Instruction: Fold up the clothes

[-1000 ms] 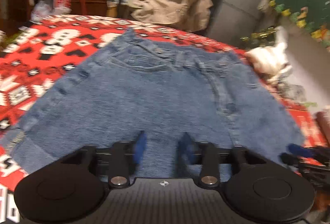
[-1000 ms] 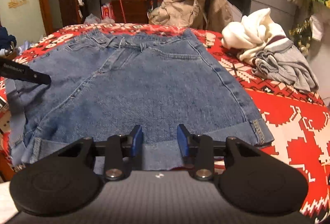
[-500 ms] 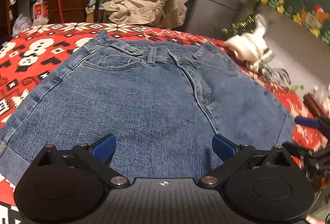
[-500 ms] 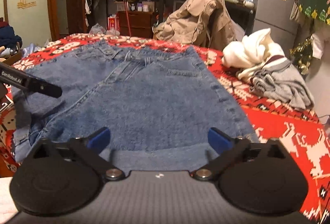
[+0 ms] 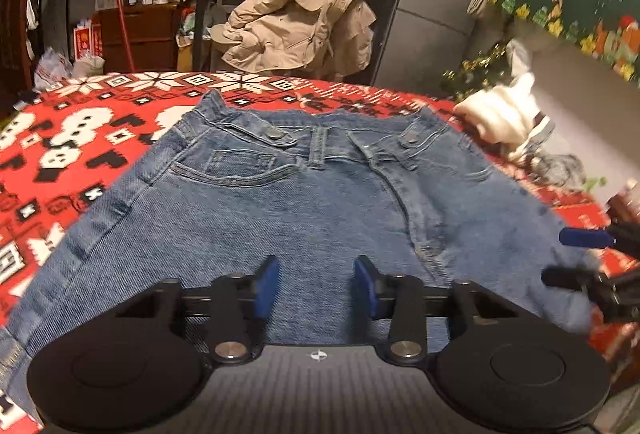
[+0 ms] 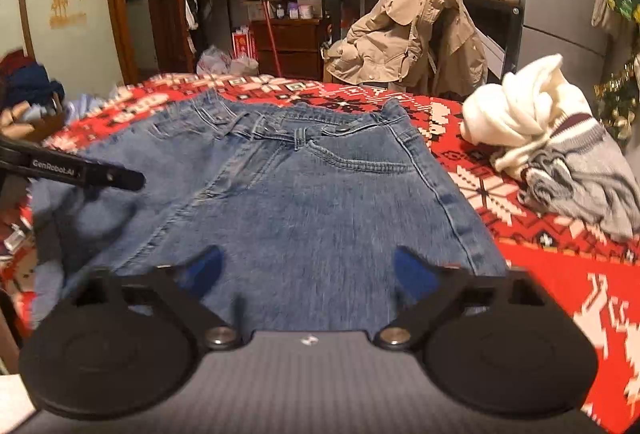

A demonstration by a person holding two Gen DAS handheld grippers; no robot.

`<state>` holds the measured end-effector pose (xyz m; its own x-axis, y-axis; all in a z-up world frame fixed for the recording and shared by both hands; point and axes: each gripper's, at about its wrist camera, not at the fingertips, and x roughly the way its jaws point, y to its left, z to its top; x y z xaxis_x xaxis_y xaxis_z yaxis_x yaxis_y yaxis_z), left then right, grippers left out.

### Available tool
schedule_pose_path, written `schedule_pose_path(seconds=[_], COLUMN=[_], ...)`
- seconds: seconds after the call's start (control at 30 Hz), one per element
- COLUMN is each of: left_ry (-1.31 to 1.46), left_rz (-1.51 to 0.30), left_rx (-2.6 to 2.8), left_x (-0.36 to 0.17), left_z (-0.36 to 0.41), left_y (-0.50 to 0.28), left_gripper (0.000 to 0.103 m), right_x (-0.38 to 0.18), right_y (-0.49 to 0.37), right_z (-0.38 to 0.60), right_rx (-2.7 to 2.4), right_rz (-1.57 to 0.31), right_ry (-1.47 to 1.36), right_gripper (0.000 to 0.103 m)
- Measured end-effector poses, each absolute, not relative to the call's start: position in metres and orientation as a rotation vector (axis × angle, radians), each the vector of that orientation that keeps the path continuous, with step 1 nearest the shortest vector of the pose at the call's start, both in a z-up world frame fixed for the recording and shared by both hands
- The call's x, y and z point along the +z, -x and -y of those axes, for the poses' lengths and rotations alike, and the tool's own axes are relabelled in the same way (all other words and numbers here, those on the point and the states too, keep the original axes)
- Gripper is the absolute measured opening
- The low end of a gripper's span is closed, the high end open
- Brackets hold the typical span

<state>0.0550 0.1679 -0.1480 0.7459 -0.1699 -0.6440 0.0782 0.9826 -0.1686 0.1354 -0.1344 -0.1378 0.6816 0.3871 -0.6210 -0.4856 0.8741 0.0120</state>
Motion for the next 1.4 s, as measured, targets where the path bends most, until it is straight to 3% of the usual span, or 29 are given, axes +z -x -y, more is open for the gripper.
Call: schedule_pose_path(seconds=[0.1,0.47,0.67,1.03,1.2,1.27,1.33,1.4], left_ry=[0.09,0.165,0.079,0.002,0.11,0.083,0.087,0.105], left_rz=[-0.715,-0.673,-0.698,-0.719,-0.697,-0.718,-0.727,-0.725], left_rx=[-0.103,-0.163,-0.255,-0.162,-0.185,-0.164,-0.16,-0.157], left_x=[-0.152,-0.139,-0.148,-0.15,-0.143,-0.147,-0.151,-0.15], left_z=[-0.172,-0.187,-0.156,-0.164,-0.187,-0.188,-0.192,-0.199], left_y=[-0.055,-0.047,-0.073,-0.123,-0.134,-0.144,-0.15,-0.152], left_gripper=[0.025,0.028,0.032,0.032,0.034,0.034,0.036,0.037], right_x=[-0.147,-0.145,-0.14,-0.153,-0.133,-0.13,-0.135,-0.142], right_y=[-0.147,-0.166,-0.181,-0.261,-0.264,-0.268,-0.276,-0.285], right_z=[0.129,0.152,0.108,0.069,0.068,0.057,0.041,0.025], right_rx=[0.475,0.452,0.567,0.547,0.606,0.654,0.702,0.711], right_rz=[-0.684,-0.733,-0.73,-0.769,-0.724,-0.734,-0.757,-0.762], right_ry=[0.194,0.153,0.234,0.264,0.23,0.223,0.237,0.271], right_gripper=[0.038,0.036,0.034,0.034,0.034,0.027,0.01,0.007])
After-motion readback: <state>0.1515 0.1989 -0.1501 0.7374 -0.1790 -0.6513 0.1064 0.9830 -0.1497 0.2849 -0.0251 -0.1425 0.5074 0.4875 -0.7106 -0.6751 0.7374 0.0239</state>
